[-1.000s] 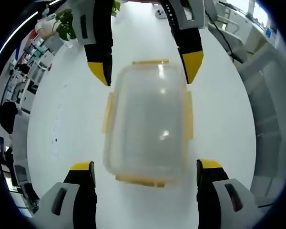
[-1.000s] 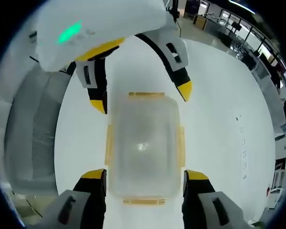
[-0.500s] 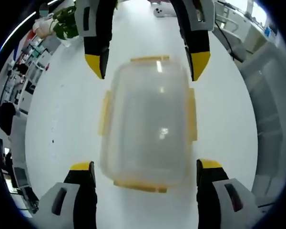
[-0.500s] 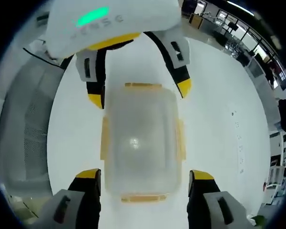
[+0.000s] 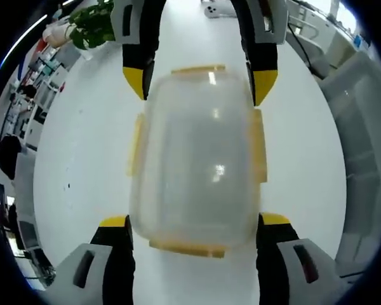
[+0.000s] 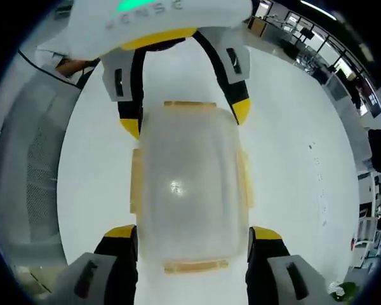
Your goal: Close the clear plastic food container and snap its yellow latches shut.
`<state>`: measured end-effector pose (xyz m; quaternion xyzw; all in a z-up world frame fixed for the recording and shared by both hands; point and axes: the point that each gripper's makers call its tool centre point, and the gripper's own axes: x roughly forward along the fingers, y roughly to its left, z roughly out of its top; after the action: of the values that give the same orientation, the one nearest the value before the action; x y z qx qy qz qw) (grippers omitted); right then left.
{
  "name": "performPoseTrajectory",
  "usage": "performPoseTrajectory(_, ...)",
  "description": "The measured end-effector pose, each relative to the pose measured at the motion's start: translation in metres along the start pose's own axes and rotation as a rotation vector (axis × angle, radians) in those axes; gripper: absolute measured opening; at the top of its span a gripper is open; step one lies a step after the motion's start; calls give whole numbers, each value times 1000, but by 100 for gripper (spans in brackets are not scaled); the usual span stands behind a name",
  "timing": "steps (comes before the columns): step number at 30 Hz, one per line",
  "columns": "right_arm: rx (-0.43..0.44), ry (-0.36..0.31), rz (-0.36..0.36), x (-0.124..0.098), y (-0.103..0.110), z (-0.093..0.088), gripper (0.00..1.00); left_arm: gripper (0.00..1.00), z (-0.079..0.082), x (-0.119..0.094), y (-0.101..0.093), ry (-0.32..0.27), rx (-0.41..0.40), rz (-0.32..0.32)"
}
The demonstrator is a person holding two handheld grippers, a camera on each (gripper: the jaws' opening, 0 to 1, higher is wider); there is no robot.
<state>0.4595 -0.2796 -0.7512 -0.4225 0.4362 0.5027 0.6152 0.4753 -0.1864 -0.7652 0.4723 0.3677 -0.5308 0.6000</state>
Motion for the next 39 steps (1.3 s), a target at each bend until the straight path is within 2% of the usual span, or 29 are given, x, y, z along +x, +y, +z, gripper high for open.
performPoseTrajectory(15,-2,-5,38,5,8,12,69,77,-11,-3,-5,0,-8,9)
performPoseTrajectory(39,-78,-13,54,18,9,60,69,78,-61,-16,-7,34,-89,21)
